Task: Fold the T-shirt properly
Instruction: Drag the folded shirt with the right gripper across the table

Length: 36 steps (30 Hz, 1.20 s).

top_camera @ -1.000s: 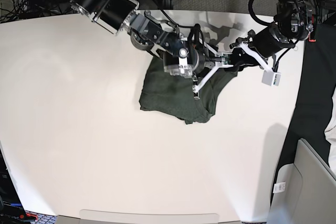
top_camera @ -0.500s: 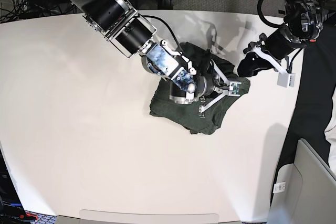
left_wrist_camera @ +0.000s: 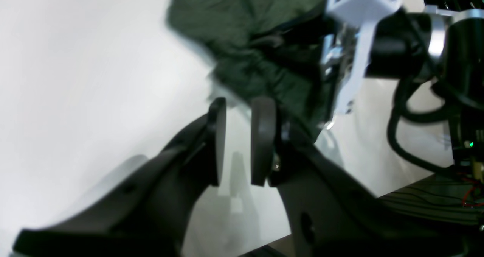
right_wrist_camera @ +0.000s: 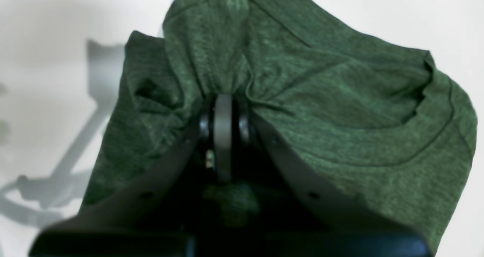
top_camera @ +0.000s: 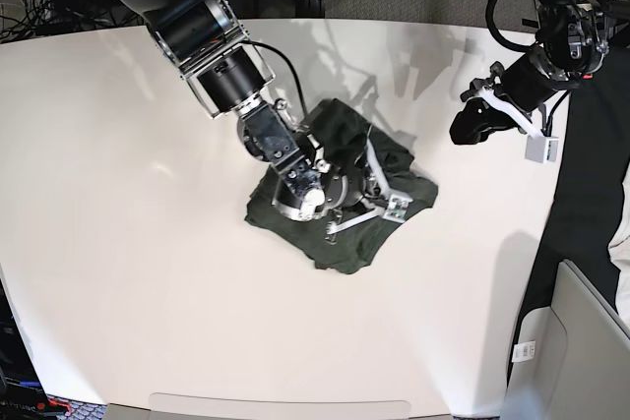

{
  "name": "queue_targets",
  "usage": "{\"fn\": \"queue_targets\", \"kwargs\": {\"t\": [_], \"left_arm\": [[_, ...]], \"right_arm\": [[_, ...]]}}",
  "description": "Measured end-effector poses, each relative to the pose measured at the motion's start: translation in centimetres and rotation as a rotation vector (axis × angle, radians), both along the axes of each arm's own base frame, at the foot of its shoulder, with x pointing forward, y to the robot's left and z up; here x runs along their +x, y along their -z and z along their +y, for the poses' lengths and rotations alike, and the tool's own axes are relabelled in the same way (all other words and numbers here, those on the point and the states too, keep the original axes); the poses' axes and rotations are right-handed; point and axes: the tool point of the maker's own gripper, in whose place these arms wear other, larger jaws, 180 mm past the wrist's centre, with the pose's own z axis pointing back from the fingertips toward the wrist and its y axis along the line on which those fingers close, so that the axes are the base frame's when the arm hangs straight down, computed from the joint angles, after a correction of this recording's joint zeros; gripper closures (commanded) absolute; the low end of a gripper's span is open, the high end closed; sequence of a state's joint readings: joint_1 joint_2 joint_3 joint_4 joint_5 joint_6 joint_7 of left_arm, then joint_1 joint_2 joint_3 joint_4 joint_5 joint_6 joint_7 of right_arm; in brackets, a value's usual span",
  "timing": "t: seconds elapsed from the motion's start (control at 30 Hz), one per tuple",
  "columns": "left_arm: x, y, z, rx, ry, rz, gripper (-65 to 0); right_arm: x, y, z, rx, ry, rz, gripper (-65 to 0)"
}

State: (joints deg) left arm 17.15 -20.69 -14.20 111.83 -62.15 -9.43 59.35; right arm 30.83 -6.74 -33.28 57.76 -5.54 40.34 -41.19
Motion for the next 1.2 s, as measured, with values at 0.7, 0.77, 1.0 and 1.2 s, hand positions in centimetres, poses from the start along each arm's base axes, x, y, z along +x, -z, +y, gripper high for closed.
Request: {"fn": "queue_targets", "kwargs": {"t": [0.7,0.77,1.0,1.2], "left_arm": [[-0.6,0.4,-0.1,-0.003,0.002,0.018,-11.9],[-0.6,0.4,-0.1,-0.003,0.003,0.019,-11.9],[-0.7,0.5,-0.3,-0.006,0.009,0.021,-11.9],[-0.7,0.5,-0.4,-0.011,0.009,0.021,-11.9]], "right_arm": [[7.6,-1.2,-15.5,-0.133,0.373,-0.077,0.0],[8.1,-1.5,-17.1,-0.159,0.415,-0.079,0.0],[9.2,-5.4,-16.5,-0.1,0.423,-0.175,0.0],[7.8,-11.1,-15.9,-0.062,0.433,-0.345,0.0]]}}
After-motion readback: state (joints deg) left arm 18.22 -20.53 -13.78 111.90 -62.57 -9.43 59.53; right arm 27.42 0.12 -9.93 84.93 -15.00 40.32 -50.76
